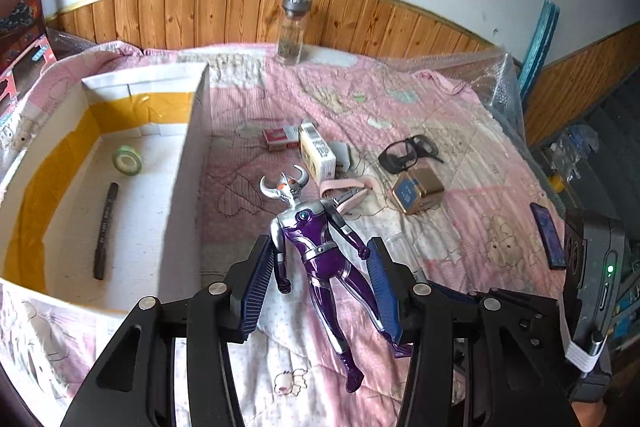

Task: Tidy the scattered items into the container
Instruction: 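Carry the purple figure and white tube over the white box with both grippers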

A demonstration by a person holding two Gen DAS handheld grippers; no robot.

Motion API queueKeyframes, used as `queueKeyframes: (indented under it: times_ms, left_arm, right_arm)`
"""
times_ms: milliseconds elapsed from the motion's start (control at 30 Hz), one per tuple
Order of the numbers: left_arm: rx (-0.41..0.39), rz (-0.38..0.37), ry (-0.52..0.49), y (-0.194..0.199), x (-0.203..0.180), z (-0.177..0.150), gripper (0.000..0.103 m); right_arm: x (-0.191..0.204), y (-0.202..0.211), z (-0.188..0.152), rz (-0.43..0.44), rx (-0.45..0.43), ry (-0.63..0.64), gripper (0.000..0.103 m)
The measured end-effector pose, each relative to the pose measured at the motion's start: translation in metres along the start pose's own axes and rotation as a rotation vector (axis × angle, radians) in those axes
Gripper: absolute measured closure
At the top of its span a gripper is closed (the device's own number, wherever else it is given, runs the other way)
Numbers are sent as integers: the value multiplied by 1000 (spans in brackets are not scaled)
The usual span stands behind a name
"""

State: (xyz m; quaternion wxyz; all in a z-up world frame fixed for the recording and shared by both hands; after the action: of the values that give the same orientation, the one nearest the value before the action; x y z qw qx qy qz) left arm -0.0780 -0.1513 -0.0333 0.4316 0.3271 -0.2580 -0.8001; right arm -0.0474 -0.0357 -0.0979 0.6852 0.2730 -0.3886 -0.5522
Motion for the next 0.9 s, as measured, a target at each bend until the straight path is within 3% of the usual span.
queueKeyframes:
  times_ms: [433, 900]
  left_arm:
    - [-82, 4, 0, 53, 6, 0, 54]
    - [-154, 7, 67, 94, 35, 3, 54]
  right_arm:
    - [48, 30, -3, -2, -39, 85, 87]
    - [108, 58, 9, -27, -89, 231, 87]
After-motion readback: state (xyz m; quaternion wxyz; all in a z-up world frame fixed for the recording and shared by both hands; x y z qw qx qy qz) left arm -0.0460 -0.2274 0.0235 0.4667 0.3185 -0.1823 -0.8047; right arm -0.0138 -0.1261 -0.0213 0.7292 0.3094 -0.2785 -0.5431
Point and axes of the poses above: each gripper's, at about its wrist camera, not at the fingertips, and y roughly against the way its jaws point, x to its left, z to its top, the point moved 6 cm from there along -y, roughly the way its jaws point, and after that the axes turned 7 degrees about -z, right-handed, at the moved point
